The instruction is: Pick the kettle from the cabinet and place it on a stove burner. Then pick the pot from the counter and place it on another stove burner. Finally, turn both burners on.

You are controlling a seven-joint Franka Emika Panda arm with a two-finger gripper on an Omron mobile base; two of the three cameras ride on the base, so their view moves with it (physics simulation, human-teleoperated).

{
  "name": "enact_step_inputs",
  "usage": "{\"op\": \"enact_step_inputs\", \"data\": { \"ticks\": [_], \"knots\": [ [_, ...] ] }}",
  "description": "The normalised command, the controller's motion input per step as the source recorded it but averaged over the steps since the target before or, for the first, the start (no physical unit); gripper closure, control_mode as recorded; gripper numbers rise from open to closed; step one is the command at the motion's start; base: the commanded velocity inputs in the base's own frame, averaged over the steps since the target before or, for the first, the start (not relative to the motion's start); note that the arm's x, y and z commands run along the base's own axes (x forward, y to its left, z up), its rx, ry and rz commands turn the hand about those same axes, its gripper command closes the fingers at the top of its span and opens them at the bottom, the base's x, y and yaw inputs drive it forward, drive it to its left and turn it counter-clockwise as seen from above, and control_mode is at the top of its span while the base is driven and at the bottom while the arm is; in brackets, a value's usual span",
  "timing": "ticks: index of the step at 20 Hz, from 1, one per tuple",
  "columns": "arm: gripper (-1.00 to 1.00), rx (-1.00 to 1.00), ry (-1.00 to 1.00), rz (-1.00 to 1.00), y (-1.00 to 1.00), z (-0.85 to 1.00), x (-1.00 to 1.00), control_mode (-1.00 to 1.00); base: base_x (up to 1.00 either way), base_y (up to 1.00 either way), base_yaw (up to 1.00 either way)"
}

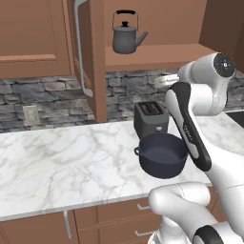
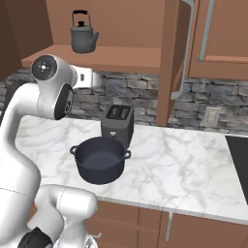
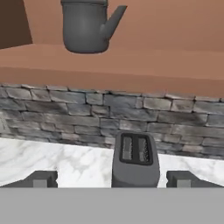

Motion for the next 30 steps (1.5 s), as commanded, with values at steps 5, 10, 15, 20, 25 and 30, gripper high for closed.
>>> {"op": "enact_step_inputs", "data": {
  "ticks": [5, 10, 15, 20, 25, 30],
  "knots": [
    [-1.0, 0.0, -0.18, 0.05, 0.0, 0.5, 0.0, -1.0, 0.0, 0.0, 0.0],
    [-1.0, 0.0, -0.16, 0.04, 0.0, 0.51, 0.0, -1.0, 0.0, 0.0, 0.0],
    [-1.0, 0.0, -0.14, 0.03, 0.0, 0.45, 0.0, -1.0, 0.0, 0.0, 0.0],
    [-1.0, 0.0, -0.13, 0.01, 0.02, 0.36, 0.0, -1.0, 0.0, 0.0, 0.0],
    [-1.0, -0.01, -0.05, 0.0, 0.05, 0.11, 0.0, -1.0, 0.0, 0.0, 0.0],
    [-1.0, 0.0, 0.0, 0.0, 0.0, 0.0, 0.0, -1.0, 0.0, 0.0, 0.0]
  ]
}}
